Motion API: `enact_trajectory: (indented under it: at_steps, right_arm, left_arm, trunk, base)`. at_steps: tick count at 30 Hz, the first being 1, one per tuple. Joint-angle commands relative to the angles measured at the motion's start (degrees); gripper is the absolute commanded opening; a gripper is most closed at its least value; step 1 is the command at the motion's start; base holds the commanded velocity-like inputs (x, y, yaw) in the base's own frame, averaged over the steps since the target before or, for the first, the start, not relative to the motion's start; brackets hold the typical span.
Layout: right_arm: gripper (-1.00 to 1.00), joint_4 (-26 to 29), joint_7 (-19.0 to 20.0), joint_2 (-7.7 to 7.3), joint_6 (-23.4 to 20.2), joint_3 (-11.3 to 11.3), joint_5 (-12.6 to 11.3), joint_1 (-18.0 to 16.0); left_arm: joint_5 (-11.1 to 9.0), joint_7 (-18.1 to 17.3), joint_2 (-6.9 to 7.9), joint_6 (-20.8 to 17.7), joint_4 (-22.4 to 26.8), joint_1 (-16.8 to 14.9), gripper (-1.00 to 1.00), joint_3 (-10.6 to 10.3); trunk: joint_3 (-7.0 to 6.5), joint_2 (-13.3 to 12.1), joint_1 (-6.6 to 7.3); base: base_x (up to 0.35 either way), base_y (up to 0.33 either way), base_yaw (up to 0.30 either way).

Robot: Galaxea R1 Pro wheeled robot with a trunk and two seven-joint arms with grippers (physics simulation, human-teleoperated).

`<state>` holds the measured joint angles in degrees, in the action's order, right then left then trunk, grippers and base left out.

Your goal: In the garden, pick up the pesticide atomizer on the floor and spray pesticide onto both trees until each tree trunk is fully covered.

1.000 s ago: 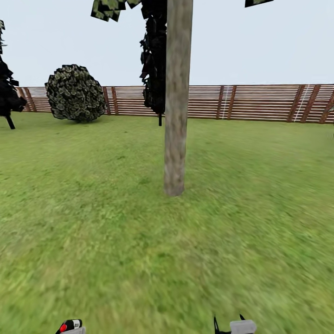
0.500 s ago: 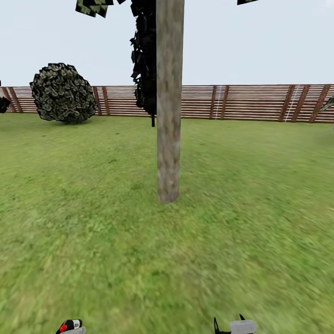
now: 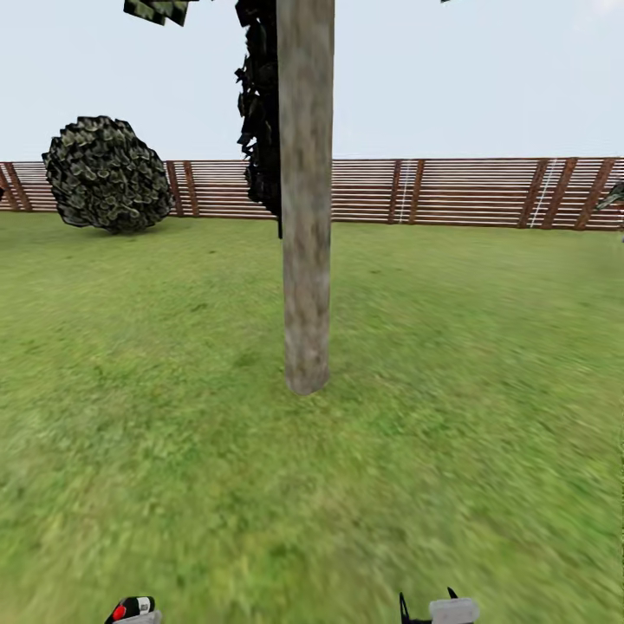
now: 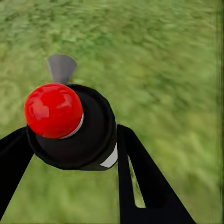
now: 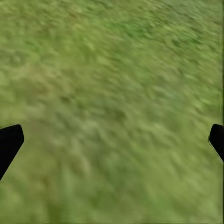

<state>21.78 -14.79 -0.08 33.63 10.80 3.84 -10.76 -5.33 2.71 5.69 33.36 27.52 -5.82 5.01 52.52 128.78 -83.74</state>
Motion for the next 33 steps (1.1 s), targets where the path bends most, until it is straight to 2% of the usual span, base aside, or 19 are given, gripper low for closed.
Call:
enact_trajectory:
  at_steps: [1, 9, 17, 20, 23, 24, 25, 26, 27, 28, 29, 30, 33]
  right_arm:
    - [1.0, -0.06, -0.51, -0.01, 0.03, 0.2, 0.41, -0.05]
    - [1.0, -0.02, -0.51, -0.01, 0.03, 0.21, 0.4, -0.05]
    - [1.0, 0.1, -0.34, 0.14, -0.17, 0.3, 0.75, -0.05]
    - [1.0, 0.29, -0.23, -0.01, -0.64, 0.23, 2.58, -0.05]
    - [1.0, 0.47, -0.18, -0.23, -1.61, 0.2, 7.47, -0.22]
    - [1.0, 0.53, -0.16, -0.34, -1.97, 0.18, 10.03, -0.45]
    - [1.0, 0.67, 0.17, -0.46, -2.44, 0.13, 15.6, -1.53]
    - [1.0, 0.72, 1.09, -0.48, -2.63, 0.12, 18.26, -2.3]
    - [1.0, 0.76, 5.45, -0.47, -3.85, 0.07, 22.09, -3.99]
    - [1.0, 0.81, 8.93, -0.46, -5.22, 0.05, 23.74, -5.13]
    - [1.0, 0.97, 14.41, -0.45, -7.93, 0.03, 25.17, -6.94]
    - [1.0, 1.06, 16.21, -0.45, -8.86, 0.03, 25.46, -7.58]
    - [1.0, 1.44, 26.6, -0.46, -13.29, 0.02, 26.52, -11.29]
  left_arm:
    - [-0.44, -0.02, 0.03, 0.16, -0.01, -0.02, -1.0, -0.16]
    - [-0.12, -0.2, 0.08, 0.13, -0.01, -0.05, -1.0, -0.34]
    - [0.58, -1.22, 0.41, 0.13, 0.34, -0.22, -1.0, -1.16]
    - [1.34, -3.77, 0.84, -0.2, 0.21, -0.51, -1.0, -1.45]
    - [2.93, -8.7, 1.88, -0.95, 0.06, -0.74, -1.0, -1.51]
    - [4.13, -11.04, 2.72, -1.63, 0.2, -0.82, -1.0, -1.5]
    - [7.2, -16.23, 4.64, -4.7, 0.89, -1.19, -1.0, -1.46]
    - [8.85, -18.99, 5.48, -6.86, 1.44, -1.8, -1.0, -1.46]
    - [11.7, -24.28, 6.49, -11.34, 2.46, -3.45, -1.0, -1.48]
    - [13.55, -27.55, 7.0, -14.02, 2.87, -4.55, -1.0, -1.48]
    - [16.47, -32.1, 7.68, -17.28, 3.22, -6.25, -1.0, -1.49]
    - [17.49, -33.51, 7.89, -18.14, 3.3, -6.81, -1.0, -1.49]
    - [24.77, -42.21, 8.62, -21.37, 3.42, -10.54, -1.0, -1.44]
  trunk:
    - [0.04, 0.02, -0.02]
    - [-0.1, 0.02, -0.02]
    - [-0.12, 0.02, -0.02]
    - [-0.12, 0.02, -0.02]
    - [-0.12, 0.02, -0.02]
    - [-0.12, 0.02, -0.02]
    - [-0.12, 0.02, -0.02]
    - [-0.12, 0.02, -0.02]
    - [-0.12, 0.02, -0.02]
    - [-0.12, 0.02, -0.02]
    - [-0.12, 0.02, -0.02]
    - [-0.12, 0.02, -0.02]
    - [-0.12, 0.02, -0.02]
  base:
    - [0.341, -0.023, -0.22]
    - [0.341, -0.006, -0.224]
    - [0.341, 0.0, -0.035]
    - [0.341, 0.0, -0.003]
    - [0.341, 0.0, -0.001]
    - [0.341, 0.0, 0.0]
    - [0.341, 0.0, 0.0]
    - [0.341, 0.0, 0.0]
    - [0.341, 0.0, 0.0]
    - [0.341, 0.0, 0.0]
    - [0.341, 0.0, 0.0]
    - [0.341, 0.0, 0.0]
    - [0.341, 0.0, 0.0]
